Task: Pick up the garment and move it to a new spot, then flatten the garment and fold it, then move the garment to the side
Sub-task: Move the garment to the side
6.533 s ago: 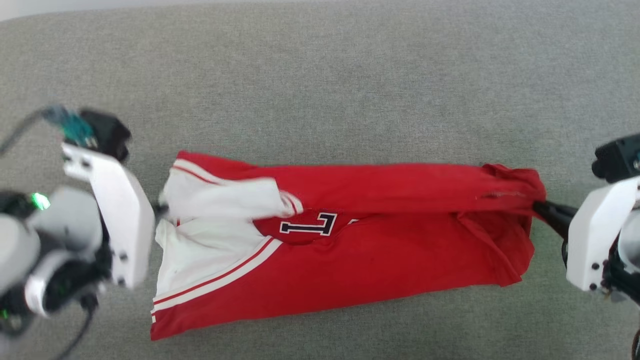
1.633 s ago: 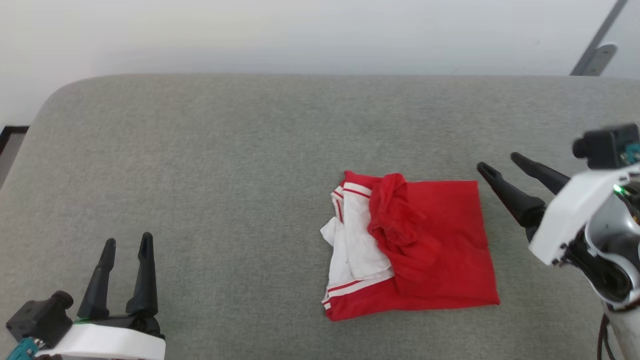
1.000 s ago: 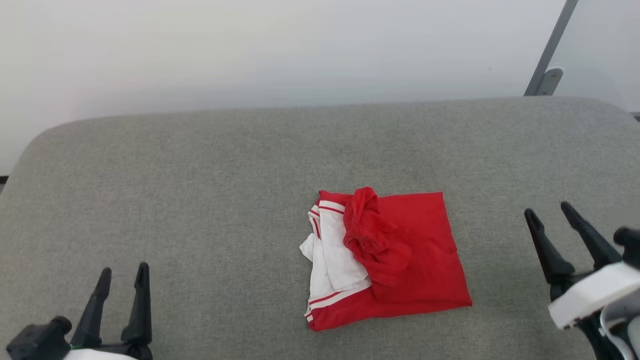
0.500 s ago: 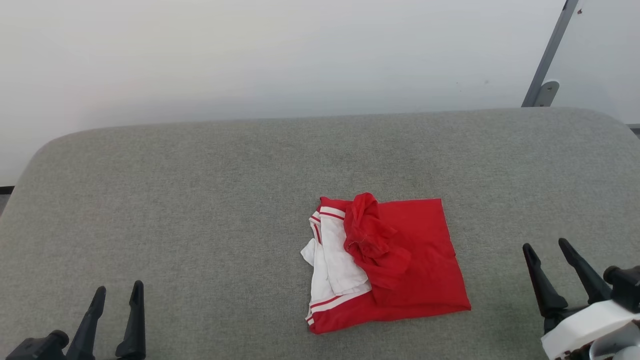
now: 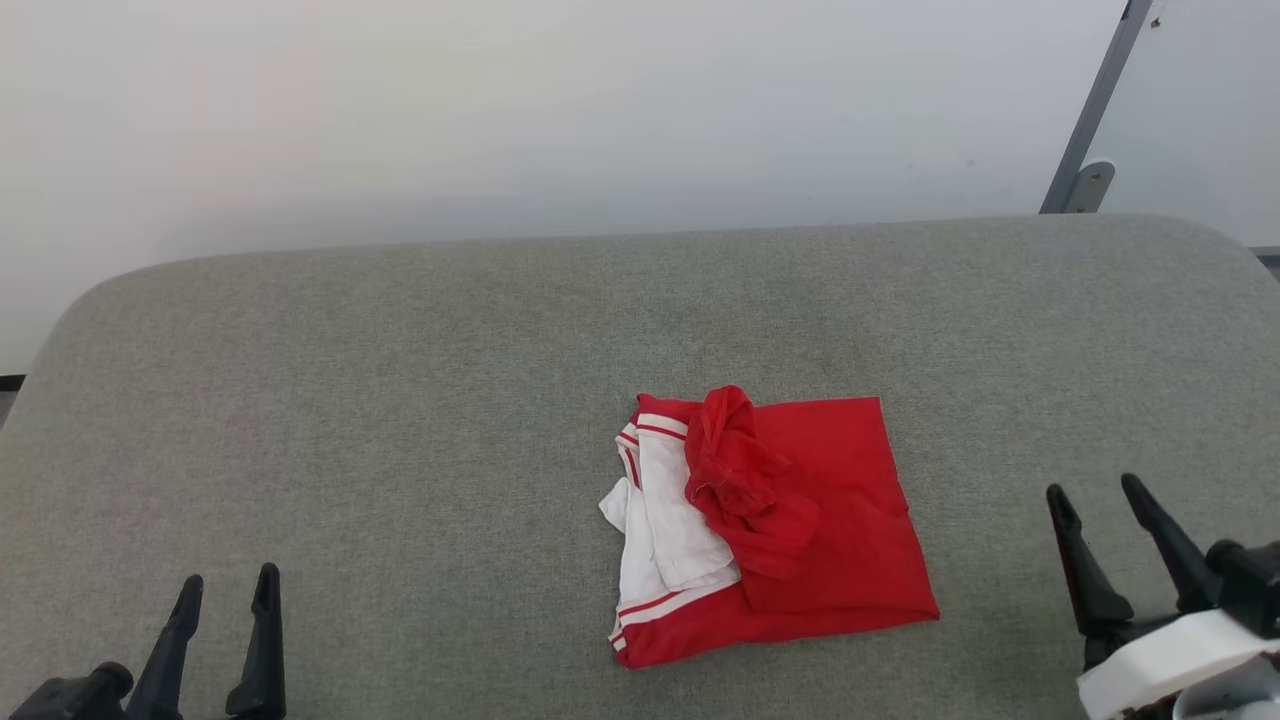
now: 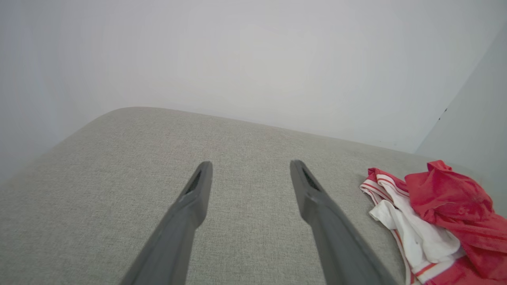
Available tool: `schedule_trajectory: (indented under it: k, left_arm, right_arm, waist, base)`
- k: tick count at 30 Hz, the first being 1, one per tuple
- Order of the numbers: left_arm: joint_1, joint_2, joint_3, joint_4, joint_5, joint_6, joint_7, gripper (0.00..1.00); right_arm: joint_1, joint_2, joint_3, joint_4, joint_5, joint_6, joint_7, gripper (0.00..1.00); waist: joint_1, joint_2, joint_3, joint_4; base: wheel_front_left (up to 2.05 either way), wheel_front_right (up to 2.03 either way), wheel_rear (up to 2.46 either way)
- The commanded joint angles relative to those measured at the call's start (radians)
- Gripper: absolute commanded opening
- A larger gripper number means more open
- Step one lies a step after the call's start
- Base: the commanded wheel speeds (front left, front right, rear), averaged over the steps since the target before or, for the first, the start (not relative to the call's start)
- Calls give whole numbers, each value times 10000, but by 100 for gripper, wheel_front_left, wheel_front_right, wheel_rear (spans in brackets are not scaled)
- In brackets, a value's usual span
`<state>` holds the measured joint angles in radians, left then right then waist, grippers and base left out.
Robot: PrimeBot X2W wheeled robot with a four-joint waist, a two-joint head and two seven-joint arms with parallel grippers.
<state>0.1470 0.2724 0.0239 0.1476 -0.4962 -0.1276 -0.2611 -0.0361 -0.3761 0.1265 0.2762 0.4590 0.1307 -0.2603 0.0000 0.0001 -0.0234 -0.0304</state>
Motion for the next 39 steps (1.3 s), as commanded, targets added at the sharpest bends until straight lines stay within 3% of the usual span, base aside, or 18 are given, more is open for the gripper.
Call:
schedule_trajectory:
  k: [1,9,17,27,34,39]
  left_arm:
    - [-65,-20,28,-25,27,-27,-52,100]
    - [-138,-40,-21,-35,-22,-27,-52,100]
    - [-169,-38,-98,-53,-152,-27,-52,100]
    - [-483,-27,-403,-68,-284,-28,-52,100]
    - [-820,-73,-814,44,-332,-28,-51,100]
    - [-1106,-76,-1060,136,-466,-28,-52,100]
  right_arm:
    - [134,88,-83,-75,-32,-2,-52,100]
    - [230,145,-189,-126,-7,-2,-52,100]
    - [-415,-215,657,196,704,0,534,100]
    - [-2172,-1316,2388,581,2148,-2,3520,100]
    - [-3174,-2044,2939,1067,3060,0,5933,100]
    - [-3740,-2187,3180,1453,3609,0,7406,100]
  waist:
    - [0,-1,-4,8]
    - [0,-1,1,70]
    - [0,-1,101,270]
    - [0,-1,609,870]
    - [0,-1,1153,1541]
    - [0,-1,1563,1931]
  base:
    - [0,0,0]
    - [0,0,0]
    - [0,0,0]
    - [0,0,0]
    - [0,0,0]
    - [0,0,0]
